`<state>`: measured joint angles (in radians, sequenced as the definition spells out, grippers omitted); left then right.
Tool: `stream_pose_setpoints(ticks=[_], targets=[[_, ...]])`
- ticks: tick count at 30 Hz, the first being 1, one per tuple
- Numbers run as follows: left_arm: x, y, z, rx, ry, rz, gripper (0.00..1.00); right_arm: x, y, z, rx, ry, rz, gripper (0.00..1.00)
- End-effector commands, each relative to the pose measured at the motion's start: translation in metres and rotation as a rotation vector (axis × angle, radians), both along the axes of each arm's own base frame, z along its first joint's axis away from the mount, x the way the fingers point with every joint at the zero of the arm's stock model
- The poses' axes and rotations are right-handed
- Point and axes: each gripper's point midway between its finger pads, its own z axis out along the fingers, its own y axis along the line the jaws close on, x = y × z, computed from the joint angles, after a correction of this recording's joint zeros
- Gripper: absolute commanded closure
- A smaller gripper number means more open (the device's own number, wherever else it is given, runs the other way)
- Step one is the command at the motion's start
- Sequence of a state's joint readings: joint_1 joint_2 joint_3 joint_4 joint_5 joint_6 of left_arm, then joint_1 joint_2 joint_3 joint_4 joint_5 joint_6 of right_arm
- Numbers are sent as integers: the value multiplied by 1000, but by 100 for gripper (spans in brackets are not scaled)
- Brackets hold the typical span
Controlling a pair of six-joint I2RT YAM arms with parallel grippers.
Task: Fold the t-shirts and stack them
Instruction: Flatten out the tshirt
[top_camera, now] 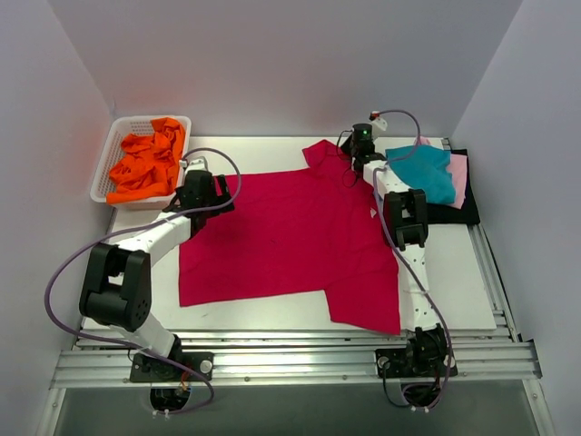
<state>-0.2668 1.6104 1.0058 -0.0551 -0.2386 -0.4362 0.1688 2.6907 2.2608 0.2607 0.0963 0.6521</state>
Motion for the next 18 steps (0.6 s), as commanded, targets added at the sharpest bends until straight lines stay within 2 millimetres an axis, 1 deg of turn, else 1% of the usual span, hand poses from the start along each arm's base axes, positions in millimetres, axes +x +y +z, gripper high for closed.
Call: stream_pose_setpoints(ticks=[1, 2, 3, 4, 6, 12, 18], targets=[[17, -4, 16, -1, -59, 1, 5, -3, -1, -5, 43, 9, 0, 100], [17, -4, 16, -1, -59, 1, 5, -5, -2, -5, 48, 9, -2, 100], [17, -3, 16, 0, -60, 3, 5, -4, 0, 5, 59, -12, -2, 100], [17, -3, 15, 0, -58, 2, 5, -9, -1, -3, 56, 5, -2, 100], [17, -4, 15, -1, -58, 1, 5, -10, 0, 0, 58, 2, -1, 100], [17, -3, 12, 2, -52, 2, 5, -12, 0, -5, 59, 11, -4, 100], [17, -3, 10, 5, -48, 4, 5, -9, -7, -7, 40, 9, -25, 100]])
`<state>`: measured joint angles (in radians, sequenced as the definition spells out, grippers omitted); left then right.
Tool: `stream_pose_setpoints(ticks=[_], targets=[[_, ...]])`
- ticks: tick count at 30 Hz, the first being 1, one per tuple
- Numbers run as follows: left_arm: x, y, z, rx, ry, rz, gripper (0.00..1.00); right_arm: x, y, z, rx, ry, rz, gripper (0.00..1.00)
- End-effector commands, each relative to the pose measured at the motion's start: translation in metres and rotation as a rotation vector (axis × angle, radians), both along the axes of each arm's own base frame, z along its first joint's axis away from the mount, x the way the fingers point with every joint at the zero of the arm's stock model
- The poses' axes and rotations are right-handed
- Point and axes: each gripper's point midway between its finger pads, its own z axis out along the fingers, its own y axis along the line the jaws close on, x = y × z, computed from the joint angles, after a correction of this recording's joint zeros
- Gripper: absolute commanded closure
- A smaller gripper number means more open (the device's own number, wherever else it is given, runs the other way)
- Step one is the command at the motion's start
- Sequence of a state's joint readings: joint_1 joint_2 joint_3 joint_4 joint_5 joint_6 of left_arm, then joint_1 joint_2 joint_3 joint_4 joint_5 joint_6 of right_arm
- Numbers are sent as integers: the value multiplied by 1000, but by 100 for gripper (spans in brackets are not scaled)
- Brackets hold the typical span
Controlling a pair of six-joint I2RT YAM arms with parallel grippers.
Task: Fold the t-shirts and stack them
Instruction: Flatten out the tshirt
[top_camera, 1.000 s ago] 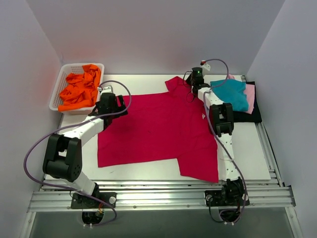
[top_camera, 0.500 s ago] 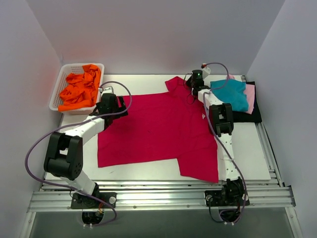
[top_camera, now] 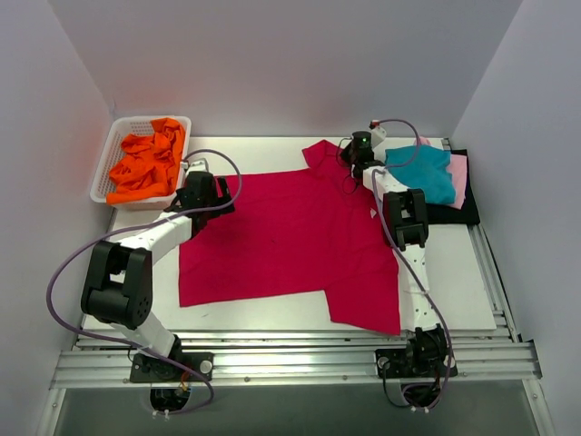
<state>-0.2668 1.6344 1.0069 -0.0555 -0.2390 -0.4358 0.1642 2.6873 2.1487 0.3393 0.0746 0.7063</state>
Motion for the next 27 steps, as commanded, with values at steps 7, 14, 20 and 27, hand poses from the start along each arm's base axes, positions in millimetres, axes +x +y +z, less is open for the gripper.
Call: stream_pose_setpoints(ticks=[7, 14, 20, 27], targets=[[19, -4, 17, 4, -63, 0, 5, 10, -59, 12, -88, 10, -197, 100], [21, -3, 16, 10, -63, 5, 5, 17, -91, 5, -60, 0, -238, 100], [21, -5, 25, 16, -77, 8, 4, 26, -71, 63, -53, -155, -128, 27], [12, 3, 71, 20, -145, 66, 5, -30, -42, 189, -226, -353, -177, 0]])
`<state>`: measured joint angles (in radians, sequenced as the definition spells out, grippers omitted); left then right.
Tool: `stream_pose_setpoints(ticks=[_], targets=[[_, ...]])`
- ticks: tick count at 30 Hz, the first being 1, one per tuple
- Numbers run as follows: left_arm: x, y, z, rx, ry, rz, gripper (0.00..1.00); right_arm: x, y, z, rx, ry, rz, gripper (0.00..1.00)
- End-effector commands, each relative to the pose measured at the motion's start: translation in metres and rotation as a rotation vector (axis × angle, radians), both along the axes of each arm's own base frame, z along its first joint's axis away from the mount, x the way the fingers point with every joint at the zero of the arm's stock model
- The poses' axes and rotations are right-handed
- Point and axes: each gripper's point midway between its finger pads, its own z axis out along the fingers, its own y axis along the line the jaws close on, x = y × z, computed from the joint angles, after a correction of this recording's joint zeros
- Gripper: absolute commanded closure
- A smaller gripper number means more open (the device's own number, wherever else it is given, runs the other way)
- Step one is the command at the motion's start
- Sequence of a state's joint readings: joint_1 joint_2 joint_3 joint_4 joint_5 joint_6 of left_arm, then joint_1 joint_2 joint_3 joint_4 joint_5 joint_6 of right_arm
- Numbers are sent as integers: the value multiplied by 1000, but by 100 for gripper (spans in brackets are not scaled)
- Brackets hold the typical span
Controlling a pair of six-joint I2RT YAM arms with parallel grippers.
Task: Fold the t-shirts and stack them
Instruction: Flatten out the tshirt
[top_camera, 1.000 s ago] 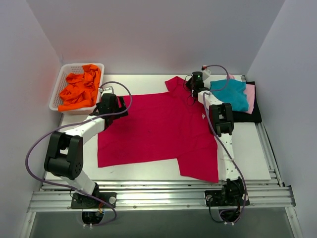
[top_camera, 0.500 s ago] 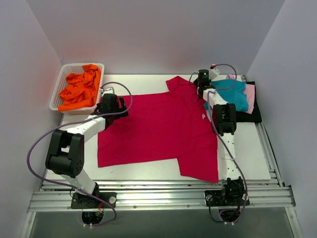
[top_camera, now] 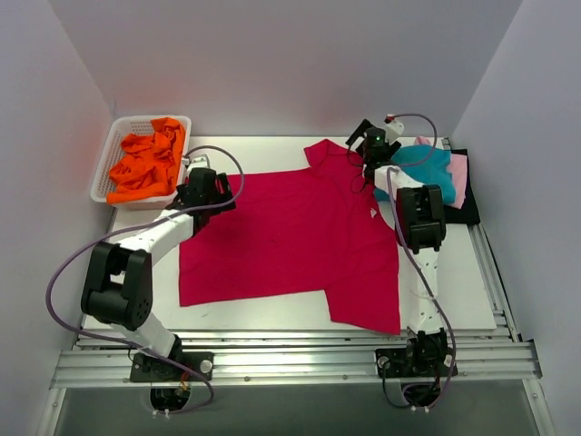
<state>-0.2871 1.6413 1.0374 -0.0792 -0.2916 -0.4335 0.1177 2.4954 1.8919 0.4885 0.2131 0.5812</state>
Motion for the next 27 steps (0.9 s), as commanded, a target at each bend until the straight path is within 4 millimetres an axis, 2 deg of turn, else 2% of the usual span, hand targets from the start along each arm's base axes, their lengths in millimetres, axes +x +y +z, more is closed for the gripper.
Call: stream_pose_setpoints(ticks=[1, 2, 3, 4, 6, 7, 8, 9, 10, 11, 12, 13, 14, 15, 16, 17, 18, 19, 20, 21, 22, 23, 24, 25, 26, 27], targets=[[4, 6, 78, -18, -161, 53, 5, -29, 26, 189, -93, -329, -46, 0], [-1, 7, 80, -14, -156, 60, 5, -42, 27, 204, -131, -334, -66, 0], [-6, 6, 83, -17, -161, 64, 5, -55, 29, 206, -177, -312, -83, 0], [-13, 9, 92, -30, -180, 80, 5, -77, 50, 239, -200, -338, -63, 0], [-28, 8, 91, -38, -157, 85, 5, -105, 60, 256, -278, -307, -73, 0], [-38, 9, 95, -57, -164, 100, 5, -133, 68, 263, -296, -271, -76, 0], [-48, 9, 90, -56, -138, 103, 5, -148, 67, 264, -300, -247, -85, 0], [-58, 0, 88, -74, -131, 91, 5, -165, 66, 253, -280, -194, -96, 0], [-67, -4, 93, -91, -146, 80, 5, -192, 58, 250, -267, -170, -101, 0], [-81, -5, 78, -82, -107, 74, 5, -207, 54, 244, -253, -145, -98, 0], [-92, -16, 72, -101, -95, 54, 5, -224, 48, 225, -223, -88, -108, 0], [-102, -20, 74, -121, -102, 42, 5, -253, 30, 214, -226, -50, -142, 0], [-116, -21, 59, -118, -61, 32, 5, -271, 19, 204, -224, -18, -181, 0], [-125, -24, 54, -138, -52, 40, 5, -300, 1, 180, -267, 93, -223, 0], [-139, -34, 55, -145, -57, 8, 6, -328, -15, 172, -189, 82, -315, 0], [-148, -34, 50, -134, -51, 14, 6, -343, -19, 166, -172, 95, -321, 0], [-155, -31, 49, -117, -63, 41, 6, -355, -17, 161, -167, 105, -293, 0], [-172, -50, 59, -127, -86, -26, 6, -368, -14, 173, -147, 64, -250, 0], [-182, -54, 64, -109, -98, -53, 6, -381, 7, 165, -161, 69, -160, 0], [-186, -55, 85, -93, -177, -58, 6, -396, 10, 172, -163, 58, -127, 1], [-192, -61, 95, -78, -227, -81, 6, -404, 16, 174, -141, 45, -114, 3], [-202, -79, 107, -91, -287, -132, 6, -411, 19, 177, -128, 30, -110, 7], [-201, -74, 109, -54, -342, -105, 6, -418, 22, 183, -129, 10, -101, 11], [-199, -81, 109, -90, -361, -110, 6, -419, 22, 183, -122, -1, -103, 14], [-187, -91, 116, -188, -406, -92, 6, -418, 25, 182, -113, -9, -92, 12], [-180, -97, 113, -210, -422, -138, 6, -411, 45, 174, -57, -20, -2, 10]])
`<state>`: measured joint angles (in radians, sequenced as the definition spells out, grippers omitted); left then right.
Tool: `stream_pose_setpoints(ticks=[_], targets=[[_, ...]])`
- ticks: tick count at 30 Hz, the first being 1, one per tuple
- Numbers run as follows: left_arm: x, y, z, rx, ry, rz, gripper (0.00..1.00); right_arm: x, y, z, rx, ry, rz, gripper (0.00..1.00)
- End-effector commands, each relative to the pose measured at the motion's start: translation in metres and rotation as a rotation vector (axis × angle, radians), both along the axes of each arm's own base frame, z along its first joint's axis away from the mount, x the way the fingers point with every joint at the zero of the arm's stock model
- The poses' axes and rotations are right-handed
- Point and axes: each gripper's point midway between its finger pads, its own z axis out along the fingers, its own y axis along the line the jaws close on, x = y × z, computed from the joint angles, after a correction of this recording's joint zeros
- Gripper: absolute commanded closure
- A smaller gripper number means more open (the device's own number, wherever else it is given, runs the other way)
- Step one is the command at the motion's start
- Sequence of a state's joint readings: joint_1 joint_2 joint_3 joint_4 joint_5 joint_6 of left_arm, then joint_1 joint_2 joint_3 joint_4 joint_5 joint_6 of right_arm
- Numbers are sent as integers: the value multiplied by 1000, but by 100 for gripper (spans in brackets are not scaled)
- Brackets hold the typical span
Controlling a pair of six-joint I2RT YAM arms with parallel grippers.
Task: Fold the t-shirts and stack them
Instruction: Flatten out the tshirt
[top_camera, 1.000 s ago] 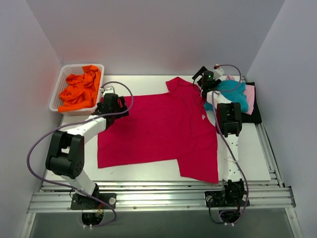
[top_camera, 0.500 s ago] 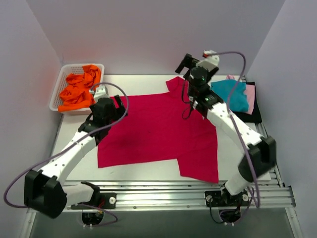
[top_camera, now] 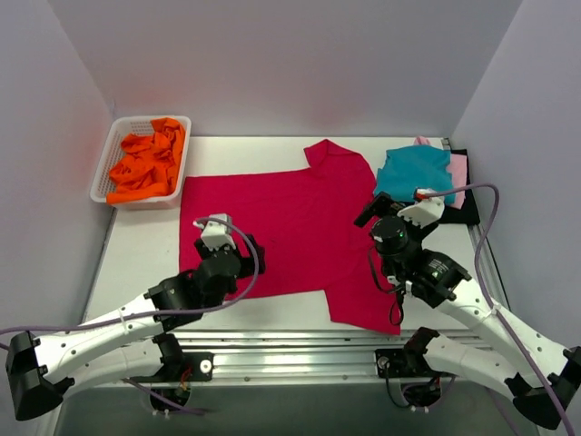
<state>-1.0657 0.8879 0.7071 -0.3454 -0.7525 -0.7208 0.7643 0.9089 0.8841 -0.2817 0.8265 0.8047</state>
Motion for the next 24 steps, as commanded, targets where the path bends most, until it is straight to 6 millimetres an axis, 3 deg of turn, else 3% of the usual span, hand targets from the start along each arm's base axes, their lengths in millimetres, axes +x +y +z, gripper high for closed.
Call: stream_pose_setpoints(ticks=[1, 2, 3, 4, 5, 6, 7, 8, 9, 10, 11, 12, 13, 16, 18, 21, 24], targets=[[28, -19, 0, -155, -72, -45, 6, 8, 3, -11, 70, -17, 34, 4], [41, -17, 4, -205, -69, -50, 6, 14, 9, -20, 73, 22, 108, 0], [37, -27, -1, -195, -33, -98, 4, 16, 14, -33, 95, 84, 168, 0], [31, -17, -16, -101, 11, -55, 3, 21, 7, -52, 90, 187, 163, 0], [28, -14, -4, -66, -12, -15, 3, 19, -6, -63, 47, 248, 87, 0], [8, -22, -4, -56, 7, -4, 4, -1, -33, -94, 9, 400, -86, 0], [-5, 8, -25, 88, 74, 72, 4, -3, -66, -92, -30, 400, -256, 0], [-6, 18, -17, 82, 85, 142, 4, -10, -76, -105, -17, 452, -310, 0], [-12, 25, -28, 44, 144, 212, 4, -15, -85, -123, -17, 527, -329, 0], [-21, 42, -41, 111, 191, 244, 4, -28, -83, -148, 42, 629, -309, 0], [-28, 44, -51, 111, 231, 248, 3, -34, -92, -162, 93, 686, -330, 1], [-32, 44, -58, 94, 259, 258, 3, -35, -86, -173, 124, 707, -286, 2], [-35, 42, -65, 85, 278, 250, 2, -48, -83, -188, 141, 754, -276, 3], [-43, 33, -82, 46, 316, 204, 1, -73, -71, -193, 161, 778, -218, 8], [-46, 32, -90, 42, 320, 182, 1, -94, -64, -178, 124, 744, -169, 9], [-42, 25, -87, 25, 296, 160, 1, -113, -49, -152, 169, 673, -101, 12], [-36, 18, -83, 42, 274, 139, 2, -126, -47, -148, 168, 705, -86, 18]])
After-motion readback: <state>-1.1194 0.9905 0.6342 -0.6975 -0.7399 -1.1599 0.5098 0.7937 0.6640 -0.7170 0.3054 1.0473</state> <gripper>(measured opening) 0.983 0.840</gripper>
